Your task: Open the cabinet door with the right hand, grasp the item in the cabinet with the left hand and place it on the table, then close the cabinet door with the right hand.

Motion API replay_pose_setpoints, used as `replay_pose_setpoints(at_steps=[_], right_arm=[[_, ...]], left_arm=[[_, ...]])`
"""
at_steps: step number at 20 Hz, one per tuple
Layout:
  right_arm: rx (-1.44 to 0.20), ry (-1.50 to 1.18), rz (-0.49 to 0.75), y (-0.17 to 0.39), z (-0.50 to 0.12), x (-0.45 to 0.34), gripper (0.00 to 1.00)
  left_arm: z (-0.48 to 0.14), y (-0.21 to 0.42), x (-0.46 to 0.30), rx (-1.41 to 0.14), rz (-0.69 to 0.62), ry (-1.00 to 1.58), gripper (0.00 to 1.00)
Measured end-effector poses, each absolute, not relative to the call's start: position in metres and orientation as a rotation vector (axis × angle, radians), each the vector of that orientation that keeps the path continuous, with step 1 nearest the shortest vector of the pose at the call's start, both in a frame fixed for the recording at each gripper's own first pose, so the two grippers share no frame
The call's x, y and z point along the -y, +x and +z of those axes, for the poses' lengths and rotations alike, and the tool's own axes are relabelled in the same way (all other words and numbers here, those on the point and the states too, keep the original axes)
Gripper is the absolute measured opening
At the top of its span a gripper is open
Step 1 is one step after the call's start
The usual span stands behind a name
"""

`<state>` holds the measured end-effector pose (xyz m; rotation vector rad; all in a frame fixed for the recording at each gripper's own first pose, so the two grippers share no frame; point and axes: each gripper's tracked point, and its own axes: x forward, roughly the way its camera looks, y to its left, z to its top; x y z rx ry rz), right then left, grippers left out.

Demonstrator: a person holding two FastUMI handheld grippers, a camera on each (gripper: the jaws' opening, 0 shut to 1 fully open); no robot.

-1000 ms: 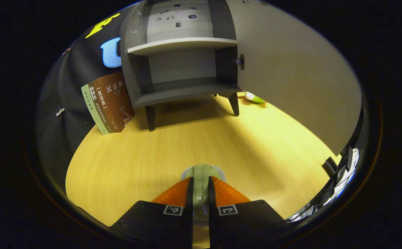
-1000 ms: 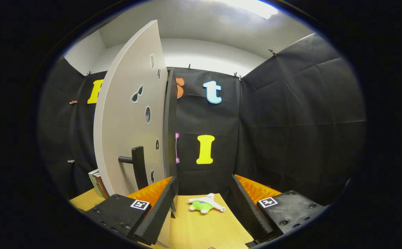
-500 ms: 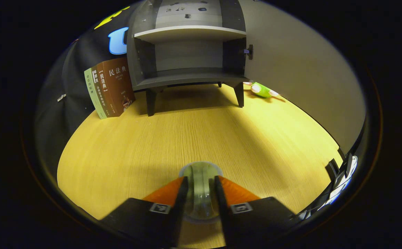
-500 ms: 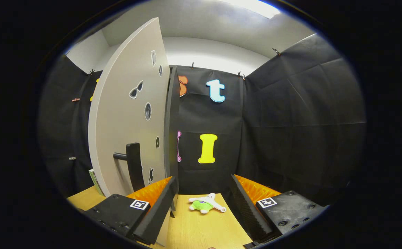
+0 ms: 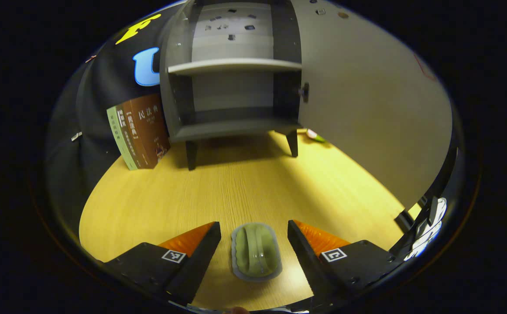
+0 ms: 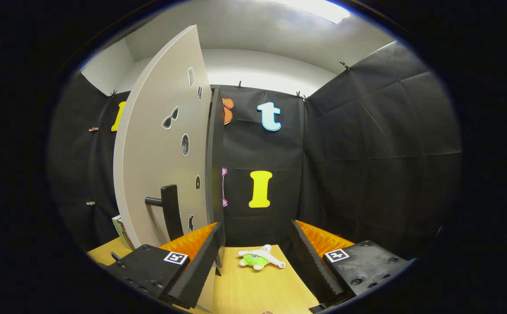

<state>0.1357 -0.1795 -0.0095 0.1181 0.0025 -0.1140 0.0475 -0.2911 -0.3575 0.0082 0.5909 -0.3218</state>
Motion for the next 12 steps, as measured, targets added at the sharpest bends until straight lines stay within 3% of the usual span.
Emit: replay_pose_setpoints(at_steps=[12], right_arm=[[0.012, 0.069, -0.142, 0.127, 0.005, 0.173, 0.98]], left_arm=[[-0.083, 0.070, 0.220, -0.137, -0.269, -0.012, 0.96]])
